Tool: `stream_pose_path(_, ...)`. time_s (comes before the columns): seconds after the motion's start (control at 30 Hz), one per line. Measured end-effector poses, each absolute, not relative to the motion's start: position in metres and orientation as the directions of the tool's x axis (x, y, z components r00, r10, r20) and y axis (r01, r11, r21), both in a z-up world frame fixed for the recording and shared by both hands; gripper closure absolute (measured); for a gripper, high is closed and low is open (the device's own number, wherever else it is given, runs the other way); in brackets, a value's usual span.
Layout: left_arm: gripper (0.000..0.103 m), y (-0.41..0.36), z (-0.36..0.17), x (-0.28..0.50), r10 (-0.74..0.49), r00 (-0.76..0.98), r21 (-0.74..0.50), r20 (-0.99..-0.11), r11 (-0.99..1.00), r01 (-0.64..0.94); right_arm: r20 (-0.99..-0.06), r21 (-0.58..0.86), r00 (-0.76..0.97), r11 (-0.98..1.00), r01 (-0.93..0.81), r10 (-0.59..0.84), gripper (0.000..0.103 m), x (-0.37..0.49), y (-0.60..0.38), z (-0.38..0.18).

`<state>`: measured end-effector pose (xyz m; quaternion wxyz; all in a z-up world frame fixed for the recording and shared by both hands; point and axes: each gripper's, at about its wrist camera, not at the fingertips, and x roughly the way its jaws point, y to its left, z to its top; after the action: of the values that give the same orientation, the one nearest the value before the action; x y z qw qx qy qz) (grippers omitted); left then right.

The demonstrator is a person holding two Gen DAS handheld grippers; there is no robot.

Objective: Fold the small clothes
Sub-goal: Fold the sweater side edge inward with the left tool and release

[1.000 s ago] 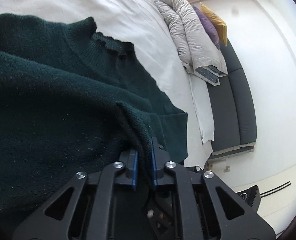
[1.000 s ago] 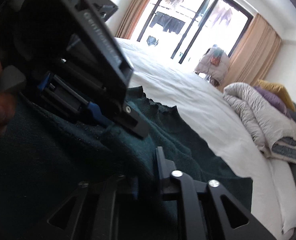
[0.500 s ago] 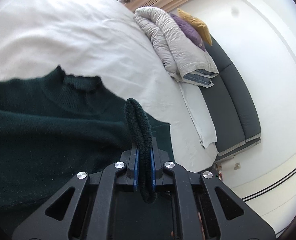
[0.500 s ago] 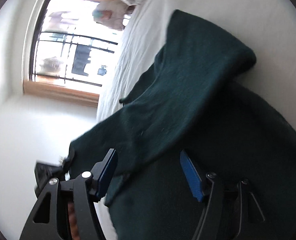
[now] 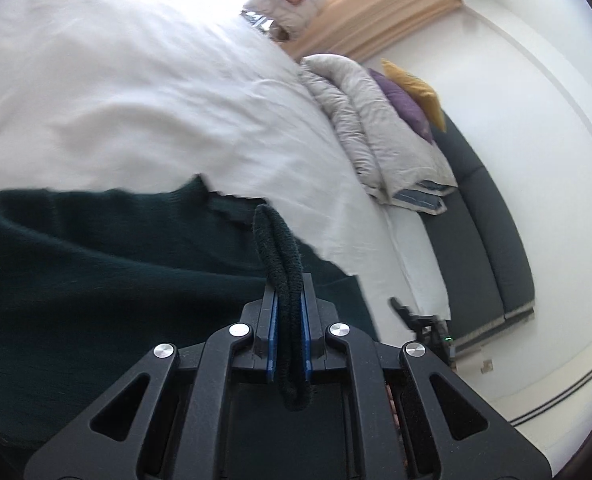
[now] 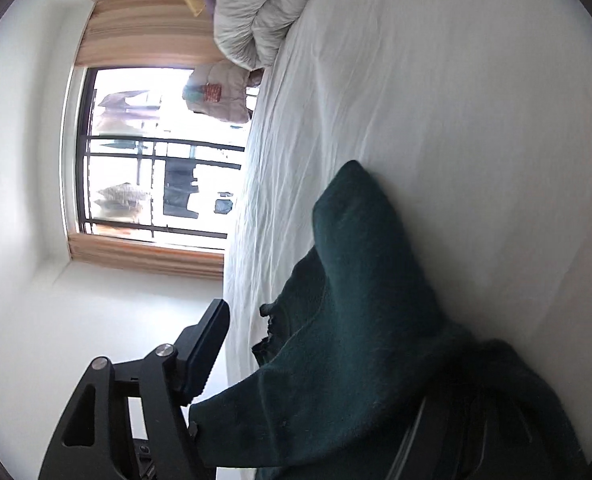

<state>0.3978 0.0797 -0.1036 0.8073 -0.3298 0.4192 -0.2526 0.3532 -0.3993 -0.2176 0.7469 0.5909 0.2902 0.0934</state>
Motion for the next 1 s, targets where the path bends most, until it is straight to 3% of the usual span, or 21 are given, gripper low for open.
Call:
stream_pose_path(0.2,0.095,0.097,-0.142,0.403,-0.659,0.518,-0.734,-0.546,0.674,0.084,-0.352,0.912,0.788,0.376,0.166,0.506,0.028,0.360,-0.392,-0.210)
stream_pose_path(0.4,0.095,0.102,-0.143,0.400,-0.644,0.532,-0.710,-0.551,0.696,0.108,-0.308,0.923,0.798,0.366,0.118,0.518,0.028,0.360,-0.397,-0.208)
stream_pose_path(0.63,0.095,0.107,-0.184,0.394,-0.607,0.480,-0.670,-0.633,0.741,0.053,-0.360,0.910,0.778,0.378,0.171,0.515,0.049,0.371,-0.406,-0.224)
stream_pose_path(0.73,0.095,0.110,-0.191,0.390,-0.609,0.488,-0.676,-0.625,0.735,0.051,-0.383,0.897,0.758,0.408,0.169,0.528,0.050,0.367,-0.402,-0.224)
stream_pose_path(0.87,0.095,0.102,-0.189,0.390,-0.585,0.484,-0.641,-0.651,0.765,0.062,-0.414,0.882,0.746,0.433,0.187,0.521,0.044,0.352,-0.397,-0.220)
stream_pose_path(1.0,0.095,0.102,-0.192,0.391,-0.586,0.480,-0.641,-0.653,0.765,0.063,-0.384,0.900,0.761,0.396,0.182,0.523,0.025,0.326,-0.400,-0.212)
